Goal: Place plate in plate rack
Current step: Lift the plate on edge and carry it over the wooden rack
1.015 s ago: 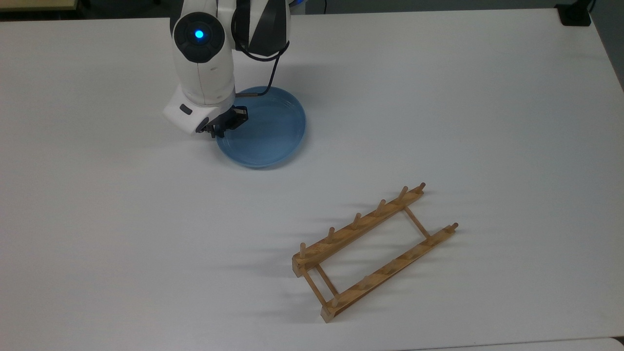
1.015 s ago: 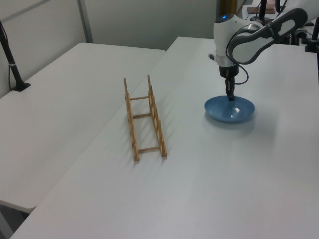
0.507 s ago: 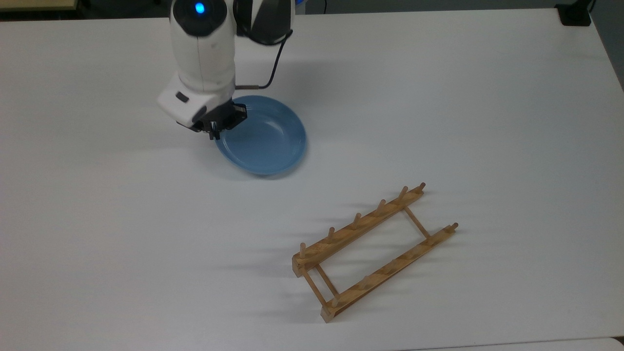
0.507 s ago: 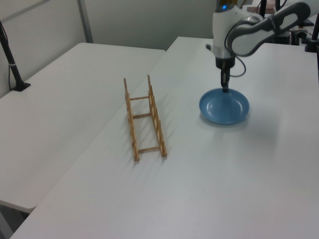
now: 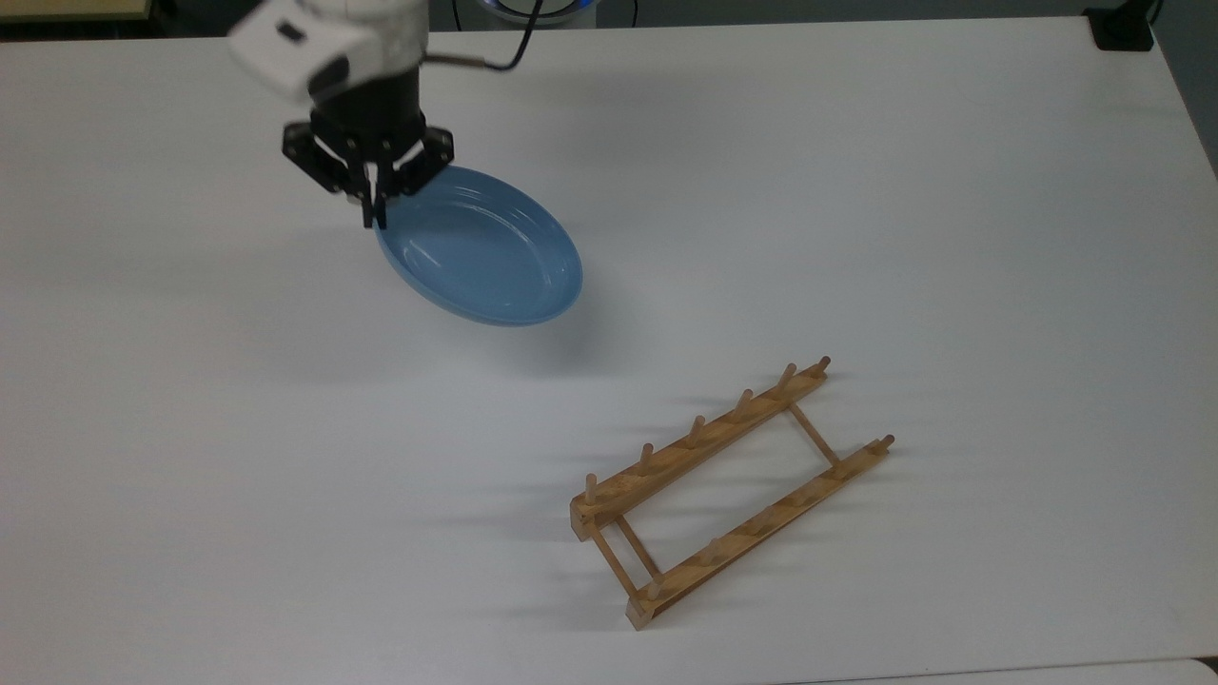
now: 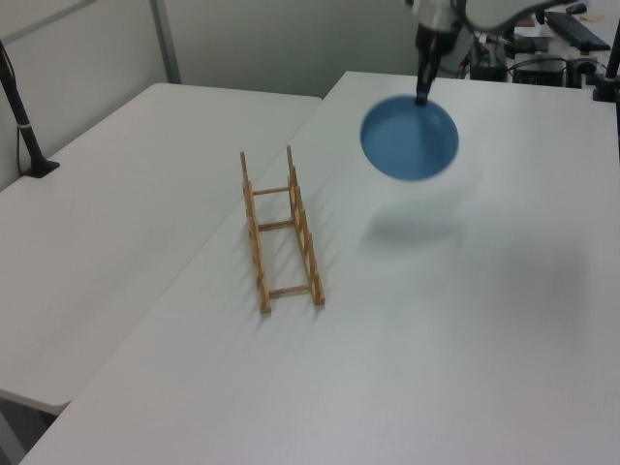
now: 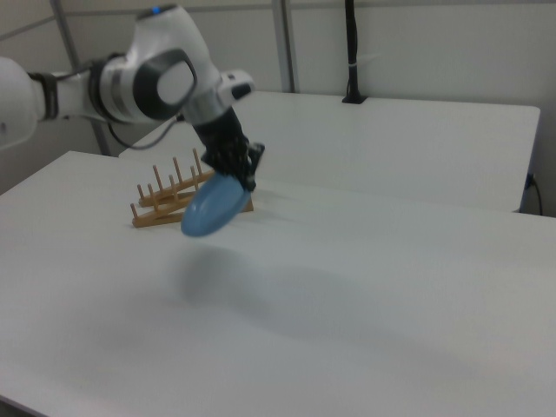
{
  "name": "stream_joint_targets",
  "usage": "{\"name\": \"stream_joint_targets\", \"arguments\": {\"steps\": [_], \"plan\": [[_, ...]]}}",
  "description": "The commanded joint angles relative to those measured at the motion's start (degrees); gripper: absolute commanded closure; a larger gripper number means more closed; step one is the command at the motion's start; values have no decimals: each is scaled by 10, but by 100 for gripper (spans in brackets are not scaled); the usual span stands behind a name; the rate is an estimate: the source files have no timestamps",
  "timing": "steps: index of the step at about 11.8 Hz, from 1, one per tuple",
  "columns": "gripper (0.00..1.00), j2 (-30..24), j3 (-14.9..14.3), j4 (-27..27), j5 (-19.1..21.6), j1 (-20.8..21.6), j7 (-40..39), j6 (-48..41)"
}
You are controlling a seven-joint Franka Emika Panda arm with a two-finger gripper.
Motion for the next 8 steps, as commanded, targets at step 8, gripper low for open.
{"name": "stream_joint_targets", "arguments": {"steps": [8], "plan": [[100, 21, 3, 74, -490, 137, 658, 116]]}}
